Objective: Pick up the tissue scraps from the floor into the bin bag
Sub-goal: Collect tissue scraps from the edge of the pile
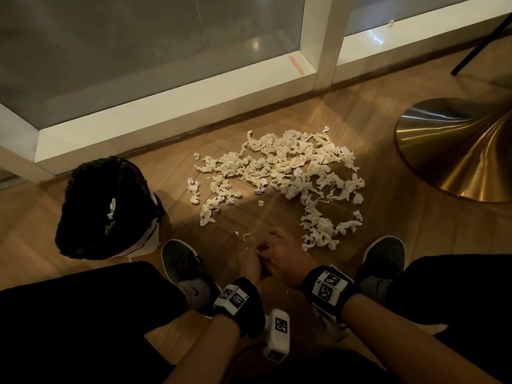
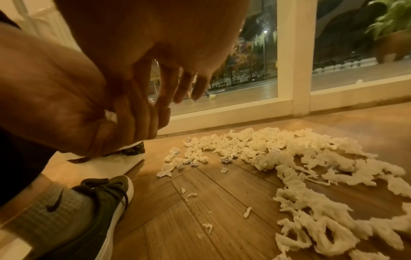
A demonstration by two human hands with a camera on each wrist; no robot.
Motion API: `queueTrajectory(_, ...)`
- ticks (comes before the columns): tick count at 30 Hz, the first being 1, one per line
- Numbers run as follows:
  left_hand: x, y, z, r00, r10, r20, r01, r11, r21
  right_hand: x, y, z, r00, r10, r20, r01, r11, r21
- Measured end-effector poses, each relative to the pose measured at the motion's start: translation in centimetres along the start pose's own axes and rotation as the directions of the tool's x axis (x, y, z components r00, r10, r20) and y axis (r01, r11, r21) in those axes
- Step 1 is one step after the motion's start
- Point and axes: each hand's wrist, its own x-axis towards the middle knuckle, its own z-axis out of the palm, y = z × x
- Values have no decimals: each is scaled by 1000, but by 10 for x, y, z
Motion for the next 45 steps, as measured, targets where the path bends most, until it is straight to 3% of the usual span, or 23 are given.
queueTrajectory(3, 9, 0, -9, 999, -34, -18, 34, 999, 20, 3, -1, 2, 998, -2, 70, 3, 1000, -13)
queueTrajectory(7, 15, -1, -8, 999, -27, 35, 25, 999, 45, 8, 3, 0, 997, 61, -48, -56, 993, 108)
queueTrajectory(12, 31, 30, -18, 979, 200, 30, -202, 961, 188, 9, 17, -1, 948, 296, -119, -238, 904, 355)
queueTrajectory(14, 36, 56, -32, 957, 289, 5, -278, 917, 287, 10, 25, -1, 908, 414, -59, -357, 842, 404)
queueTrajectory(18, 46, 118, -75, 908, 393, -144, -270, 814, 515, 4, 41, 8, 841, 510, 179, -538, 759, 368)
queueTrajectory(21, 60, 157, -114, 855, 478, -200, -305, 777, 550, -5, 49, 21, 793, 512, 329, -607, 702, 372)
queueTrajectory(22, 65, 167, -129, 834, 482, -269, -314, 815, 488, -7, 51, 25, 775, 513, 370, -628, 689, 361)
queueTrajectory(26, 66, 204, -173, 839, 438, -321, -282, 856, 433, -16, 57, 35, 756, 525, 391, -646, 694, 318)
queueTrajectory(31, 69, 240, -237, 773, 492, -401, -243, 813, 529, -22, 67, 44, 700, 564, 438, -708, 630, 319)
queueTrajectory(35, 72, 247, -269, 759, 589, -277, -166, 586, 793, -26, 76, 53, 656, 582, 480, -751, 568, 337)
queueTrajectory(37, 72, 245, -274, 779, 584, -228, -141, 517, 844, -27, 77, 55, 654, 594, 469, -754, 564, 337)
queueTrajectory(45, 95, 236, -296, 813, 523, -255, -19, 462, 887, -27, 85, 63, 638, 576, 511, -714, 691, 112)
